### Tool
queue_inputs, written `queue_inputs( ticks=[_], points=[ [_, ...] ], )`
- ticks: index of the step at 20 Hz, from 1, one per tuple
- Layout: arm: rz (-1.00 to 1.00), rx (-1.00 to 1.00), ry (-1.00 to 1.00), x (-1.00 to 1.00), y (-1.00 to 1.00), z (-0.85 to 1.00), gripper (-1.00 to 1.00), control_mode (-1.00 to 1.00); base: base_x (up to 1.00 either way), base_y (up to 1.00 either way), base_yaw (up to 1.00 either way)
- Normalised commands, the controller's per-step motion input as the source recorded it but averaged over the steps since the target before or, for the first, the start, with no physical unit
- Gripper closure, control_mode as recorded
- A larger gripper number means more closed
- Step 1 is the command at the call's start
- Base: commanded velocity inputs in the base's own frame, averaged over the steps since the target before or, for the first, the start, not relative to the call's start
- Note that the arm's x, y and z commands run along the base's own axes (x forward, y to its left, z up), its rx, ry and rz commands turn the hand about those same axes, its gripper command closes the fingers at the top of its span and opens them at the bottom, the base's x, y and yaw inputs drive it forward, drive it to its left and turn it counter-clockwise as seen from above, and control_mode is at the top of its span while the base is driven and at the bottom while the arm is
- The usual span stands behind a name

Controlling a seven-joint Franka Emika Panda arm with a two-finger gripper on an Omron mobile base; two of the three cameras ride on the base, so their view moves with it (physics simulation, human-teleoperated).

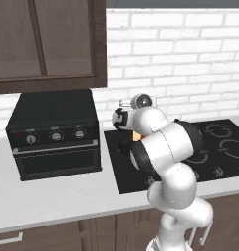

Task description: Put the tomato and avocado in the pot. Retrieve the spatula and lightly stir the vegetables in the pot.

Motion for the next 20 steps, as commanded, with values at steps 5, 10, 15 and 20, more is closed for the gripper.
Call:
queue_inputs(
  ticks=[5,10,15,20],
  points=[
    [0.00,-0.01,0.03,0.24,-0.16,-0.84,1.00,-1.00,0.00,0.00,0.00],
    [0.00,0.03,0.00,0.26,-0.13,-0.86,1.00,-1.00,0.00,0.00,0.00],
    [0.01,0.08,-0.08,0.00,0.00,-0.58,1.00,-1.00,0.00,0.00,0.00],
    [0.03,0.14,-0.14,-0.02,0.04,-0.07,1.00,-1.00,0.00,0.00,0.00]
  ],
)
